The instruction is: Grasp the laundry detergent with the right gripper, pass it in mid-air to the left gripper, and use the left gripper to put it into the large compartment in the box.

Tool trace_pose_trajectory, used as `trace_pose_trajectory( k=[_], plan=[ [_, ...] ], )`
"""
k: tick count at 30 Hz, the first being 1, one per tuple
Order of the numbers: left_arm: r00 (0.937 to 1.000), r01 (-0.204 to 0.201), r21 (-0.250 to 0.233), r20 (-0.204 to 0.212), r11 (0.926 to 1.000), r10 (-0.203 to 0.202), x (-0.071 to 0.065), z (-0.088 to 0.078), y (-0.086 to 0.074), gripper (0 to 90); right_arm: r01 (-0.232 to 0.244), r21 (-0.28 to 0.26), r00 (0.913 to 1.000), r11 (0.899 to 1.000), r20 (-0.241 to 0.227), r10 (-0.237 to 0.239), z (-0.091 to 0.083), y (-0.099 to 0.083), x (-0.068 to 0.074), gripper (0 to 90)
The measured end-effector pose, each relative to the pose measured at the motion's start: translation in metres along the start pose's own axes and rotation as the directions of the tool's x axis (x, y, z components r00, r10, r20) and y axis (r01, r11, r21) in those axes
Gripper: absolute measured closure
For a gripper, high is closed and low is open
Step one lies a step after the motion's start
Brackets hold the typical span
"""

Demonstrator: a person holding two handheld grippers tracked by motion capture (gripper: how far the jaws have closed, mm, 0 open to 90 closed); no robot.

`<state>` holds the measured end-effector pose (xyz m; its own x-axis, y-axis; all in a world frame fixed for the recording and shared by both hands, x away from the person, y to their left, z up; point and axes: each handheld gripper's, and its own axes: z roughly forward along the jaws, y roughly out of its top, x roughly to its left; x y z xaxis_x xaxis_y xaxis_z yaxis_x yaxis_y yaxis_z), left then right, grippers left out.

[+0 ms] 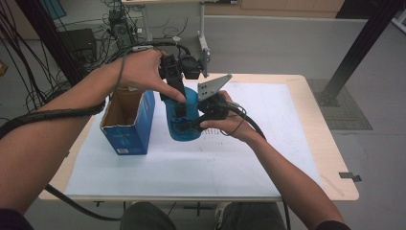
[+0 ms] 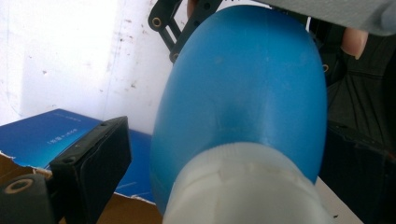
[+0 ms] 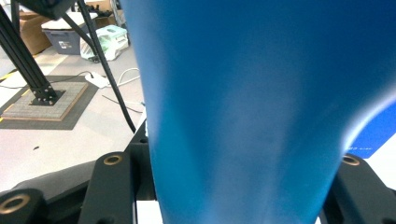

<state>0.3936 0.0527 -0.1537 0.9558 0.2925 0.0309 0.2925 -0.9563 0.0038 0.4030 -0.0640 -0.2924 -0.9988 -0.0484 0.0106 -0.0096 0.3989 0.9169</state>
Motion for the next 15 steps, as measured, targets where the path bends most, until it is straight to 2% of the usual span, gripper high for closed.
trace_pose_trajectory(
  k=[15],
  plan=[
    [1.0000,0.003,-0.003,0.002,1.0000,-0.003,-0.0003,-0.0007,-0.0010,7.0,0.000,0.000,1.0000,1.000,-0.001,0.000,0.0005,0.0004,0.0006,43.5]
  ],
)
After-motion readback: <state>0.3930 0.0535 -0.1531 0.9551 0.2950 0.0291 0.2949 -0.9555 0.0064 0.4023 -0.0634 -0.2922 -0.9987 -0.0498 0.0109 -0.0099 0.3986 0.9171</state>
